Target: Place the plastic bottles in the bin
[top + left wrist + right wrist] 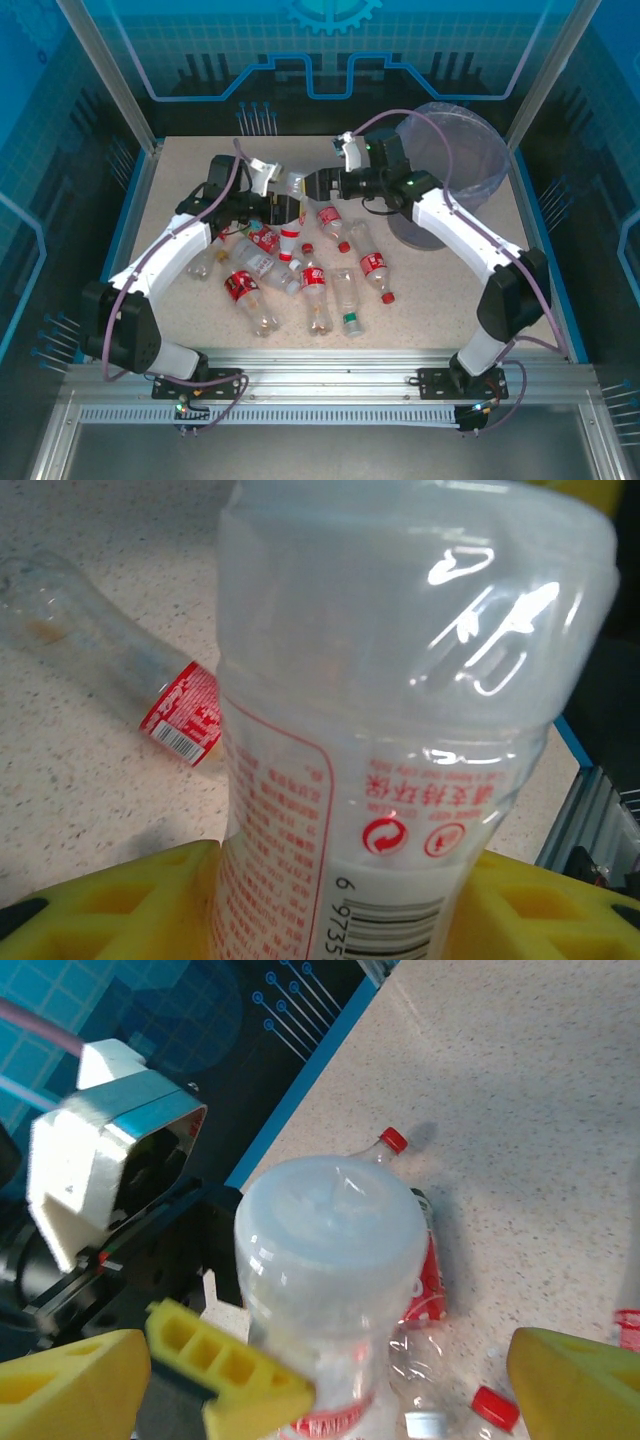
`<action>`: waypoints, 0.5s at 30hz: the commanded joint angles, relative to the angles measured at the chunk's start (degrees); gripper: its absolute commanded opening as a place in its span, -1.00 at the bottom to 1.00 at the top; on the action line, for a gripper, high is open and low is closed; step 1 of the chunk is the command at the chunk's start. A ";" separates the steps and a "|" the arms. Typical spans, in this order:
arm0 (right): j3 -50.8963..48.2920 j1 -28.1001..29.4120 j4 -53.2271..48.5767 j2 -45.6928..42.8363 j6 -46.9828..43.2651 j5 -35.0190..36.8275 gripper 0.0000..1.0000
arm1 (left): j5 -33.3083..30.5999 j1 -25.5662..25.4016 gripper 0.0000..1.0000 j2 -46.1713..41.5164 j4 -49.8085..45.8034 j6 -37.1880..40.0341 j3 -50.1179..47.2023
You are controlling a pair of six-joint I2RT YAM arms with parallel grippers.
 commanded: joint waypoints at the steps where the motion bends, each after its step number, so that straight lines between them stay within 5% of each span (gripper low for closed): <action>1: 3.34 1.12 3.66 2.71 2.13 -1.95 0.86 | 2.60 -1.30 0.11 0.92 4.08 -1.00 -0.52; 5: 4.73 1.15 2.93 4.67 1.56 -1.69 0.83 | 2.60 -2.09 0.11 1.79 4.79 -1.18 -0.05; 15: 3.93 0.63 2.78 5.17 0.94 -0.64 0.24 | 3.98 -2.63 0.13 2.34 6.34 -2.25 0.84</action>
